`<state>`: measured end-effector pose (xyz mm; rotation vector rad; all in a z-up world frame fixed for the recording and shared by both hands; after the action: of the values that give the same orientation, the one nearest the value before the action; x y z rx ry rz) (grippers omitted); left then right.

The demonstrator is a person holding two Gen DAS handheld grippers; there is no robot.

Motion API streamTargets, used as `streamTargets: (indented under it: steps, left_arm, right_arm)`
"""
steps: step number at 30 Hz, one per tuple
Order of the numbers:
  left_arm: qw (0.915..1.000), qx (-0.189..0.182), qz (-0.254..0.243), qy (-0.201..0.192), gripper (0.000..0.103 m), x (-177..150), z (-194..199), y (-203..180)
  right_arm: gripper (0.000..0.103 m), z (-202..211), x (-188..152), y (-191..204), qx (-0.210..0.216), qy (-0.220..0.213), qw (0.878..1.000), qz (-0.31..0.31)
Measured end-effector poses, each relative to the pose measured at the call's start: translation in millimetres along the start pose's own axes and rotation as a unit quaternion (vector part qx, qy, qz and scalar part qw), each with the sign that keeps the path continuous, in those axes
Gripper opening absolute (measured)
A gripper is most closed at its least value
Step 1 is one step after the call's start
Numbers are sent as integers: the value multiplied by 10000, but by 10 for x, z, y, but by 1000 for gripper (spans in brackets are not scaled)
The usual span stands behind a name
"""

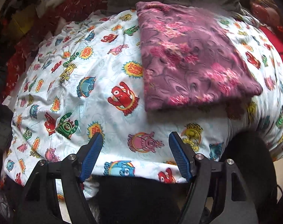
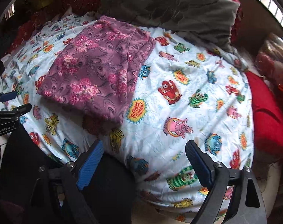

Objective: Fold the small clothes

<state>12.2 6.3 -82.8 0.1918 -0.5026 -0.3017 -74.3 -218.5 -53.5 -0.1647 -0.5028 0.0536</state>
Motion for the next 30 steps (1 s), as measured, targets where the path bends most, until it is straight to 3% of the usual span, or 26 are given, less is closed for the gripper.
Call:
streamTargets:
  steps: [8,21,30]
  left_arm:
    - [9989,-27,-227,-413,73,-29,206,-156]
    - [9988,-11,-173,-457,73,-105,310,-222]
    - [9980,-313,-136,-535,73,-109,417,-306]
  right_arm:
    - [91,88,-115,3,-64,-213,9994,-278]
    - [91,131,-159,2,-123,-332,9985,-428]
    - [91,149,-179,-8,-94,-357,9980,-518]
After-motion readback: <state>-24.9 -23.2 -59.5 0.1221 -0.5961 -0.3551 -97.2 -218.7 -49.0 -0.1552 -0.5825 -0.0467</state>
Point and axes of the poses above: each gripper's, at about its wrist camera, not at the fingertips, and z roughly against the way its jaws point, y to its left, x to its top, the point moved 7 cm from there along -z, roughly the way its jaws point, and after that the axes turned 4 degrees about z, right-handed, at the moved point
